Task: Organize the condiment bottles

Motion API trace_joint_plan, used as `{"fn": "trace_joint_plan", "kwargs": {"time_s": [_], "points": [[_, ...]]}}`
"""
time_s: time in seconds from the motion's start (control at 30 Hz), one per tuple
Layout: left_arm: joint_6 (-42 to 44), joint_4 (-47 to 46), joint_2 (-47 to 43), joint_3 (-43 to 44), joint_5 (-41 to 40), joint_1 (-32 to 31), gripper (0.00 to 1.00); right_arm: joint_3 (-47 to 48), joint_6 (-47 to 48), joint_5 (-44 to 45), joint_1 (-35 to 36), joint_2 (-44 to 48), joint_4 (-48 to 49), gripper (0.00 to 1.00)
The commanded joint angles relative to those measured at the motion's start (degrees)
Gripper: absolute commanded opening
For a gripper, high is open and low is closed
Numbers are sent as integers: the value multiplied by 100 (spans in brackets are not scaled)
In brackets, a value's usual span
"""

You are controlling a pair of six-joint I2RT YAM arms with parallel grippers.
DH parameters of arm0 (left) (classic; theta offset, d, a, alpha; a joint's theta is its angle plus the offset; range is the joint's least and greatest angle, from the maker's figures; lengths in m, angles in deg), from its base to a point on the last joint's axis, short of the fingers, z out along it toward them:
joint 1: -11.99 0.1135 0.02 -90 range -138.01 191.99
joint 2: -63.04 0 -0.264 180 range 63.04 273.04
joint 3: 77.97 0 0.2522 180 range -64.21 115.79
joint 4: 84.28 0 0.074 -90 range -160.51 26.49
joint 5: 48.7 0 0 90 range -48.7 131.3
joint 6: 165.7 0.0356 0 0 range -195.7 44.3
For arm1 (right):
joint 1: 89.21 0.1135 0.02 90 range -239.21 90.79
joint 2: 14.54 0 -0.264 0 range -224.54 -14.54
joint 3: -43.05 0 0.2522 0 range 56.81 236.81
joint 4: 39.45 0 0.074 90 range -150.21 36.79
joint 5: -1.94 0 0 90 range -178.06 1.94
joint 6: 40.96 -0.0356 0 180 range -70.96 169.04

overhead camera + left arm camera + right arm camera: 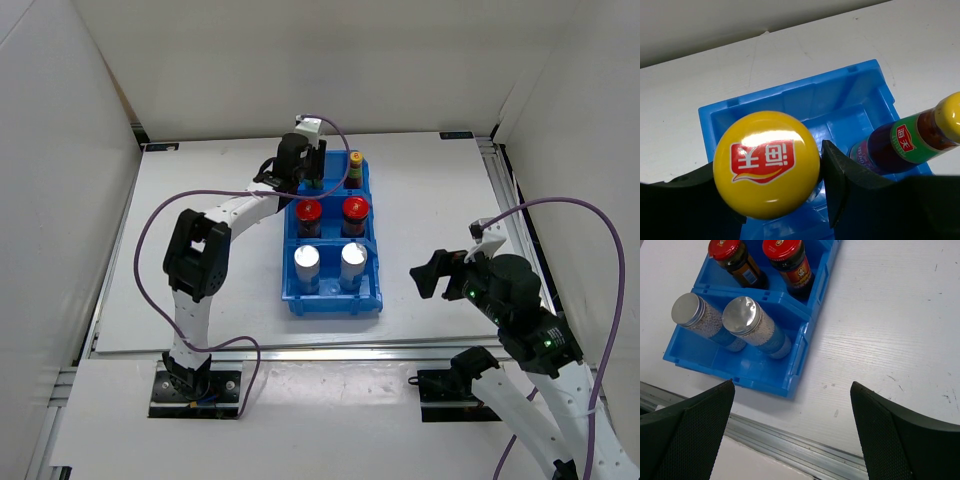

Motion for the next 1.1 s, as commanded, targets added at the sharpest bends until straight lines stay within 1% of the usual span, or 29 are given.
{"fn": "trace_joint_plan", "kwargs": {"time_s": [0.0, 0.13, 0.17, 0.23, 0.27, 0.3, 0.33, 0.4, 0.57, 0.67, 0.7, 0.8, 0.87, 0.9, 0.93, 1.0, 1.03, 1.07], "points": [[126, -755, -229, 114, -66, 1, 24, 81, -68, 131, 7, -13, -13, 99], [179, -755, -229, 61, -13, 1, 36, 133, -121, 132, 7, -188, -13, 99], [231, -755, -229, 61, -13, 1, 44, 134, -121, 132, 7, -189, -13, 99], [232, -755, -229, 61, -13, 1, 51, 134, -121, 132, 7, -189, -13, 99], [232, -755, -281, 61, -13, 1, 52, 134, -121, 132, 7, -241, -13, 99], [284, -755, -281, 9, -13, 1, 59, 134, -121, 132, 7, -241, -13, 99], [284, -755, -281, 8, 39, 1, 63, 134, -173, 132, 7, -241, -13, 99], [284, -755, -281, 8, 40, 1, 68, 134, -173, 132, 7, -241, -13, 99], [451, -755, -281, -97, 40, -52, 69, 134, -173, 185, 7, -241, -65, 99], [513, -808, -386, -150, -135, -113, 72, 134, -173, 185, 7, -189, -66, 99], [513, -808, -387, -150, -136, -113, 75, 134, -225, 185, 7, -189, -66, 99], [565, -861, -509, -150, -285, -113, 80, 134, -226, 185, 7, -136, -66, 99], [566, -861, -580, -97, -486, -113, 90, 134, -226, 185, 7, -136, -66, 99], [618, -861, -702, -97, -557, -113, 98, 134, -287, 185, 7, -136, -66, 99], [688, -861, -773, 33, -610, -113, 100, 134, -366, 324, 7, -136, -66, 99], [742, -669, -1097, 209, -681, -113, 100, 281, -576, 640, 7, -197, -206, 99], [794, -502, -1221, 463, -733, -113, 100, 353, -647, 807, 7, -267, -276, 99], [794, -126, -1361, 596, -786, -113, 100, 432, -648, 957, 7, -329, -277, 99]]}}
